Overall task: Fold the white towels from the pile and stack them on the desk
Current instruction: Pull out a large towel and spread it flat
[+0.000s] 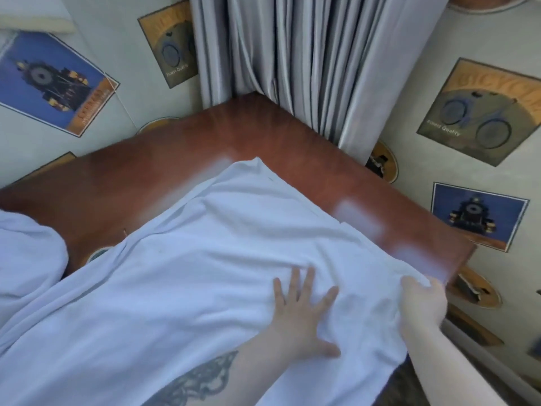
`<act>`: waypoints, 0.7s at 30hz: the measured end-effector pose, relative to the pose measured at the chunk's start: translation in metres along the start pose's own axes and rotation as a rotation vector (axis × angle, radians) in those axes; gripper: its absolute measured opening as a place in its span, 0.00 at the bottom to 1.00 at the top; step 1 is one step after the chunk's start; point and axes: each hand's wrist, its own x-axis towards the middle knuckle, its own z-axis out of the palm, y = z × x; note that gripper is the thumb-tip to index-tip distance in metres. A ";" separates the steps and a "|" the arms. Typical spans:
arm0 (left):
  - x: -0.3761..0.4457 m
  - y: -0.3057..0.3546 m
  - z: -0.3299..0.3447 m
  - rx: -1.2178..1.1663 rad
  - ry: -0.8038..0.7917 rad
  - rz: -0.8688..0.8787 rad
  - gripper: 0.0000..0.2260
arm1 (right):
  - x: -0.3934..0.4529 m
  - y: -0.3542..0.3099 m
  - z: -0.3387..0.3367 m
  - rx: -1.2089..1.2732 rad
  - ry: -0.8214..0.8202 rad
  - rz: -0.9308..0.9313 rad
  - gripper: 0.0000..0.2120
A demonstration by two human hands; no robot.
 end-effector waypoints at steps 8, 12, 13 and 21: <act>0.058 -0.054 -0.093 0.046 0.241 -0.034 0.17 | -0.059 0.027 0.068 -0.450 -0.080 -0.530 0.16; 0.098 -0.097 -0.160 0.201 0.259 -0.137 0.23 | -0.058 0.049 0.077 -0.602 0.047 -0.771 0.17; 0.106 -0.107 -0.173 0.218 0.252 -0.168 0.24 | -0.056 0.051 0.079 -0.611 0.076 -0.790 0.17; 0.163 -0.148 -0.210 0.509 0.131 -0.193 0.34 | -0.052 0.057 0.088 -0.680 0.130 -0.847 0.16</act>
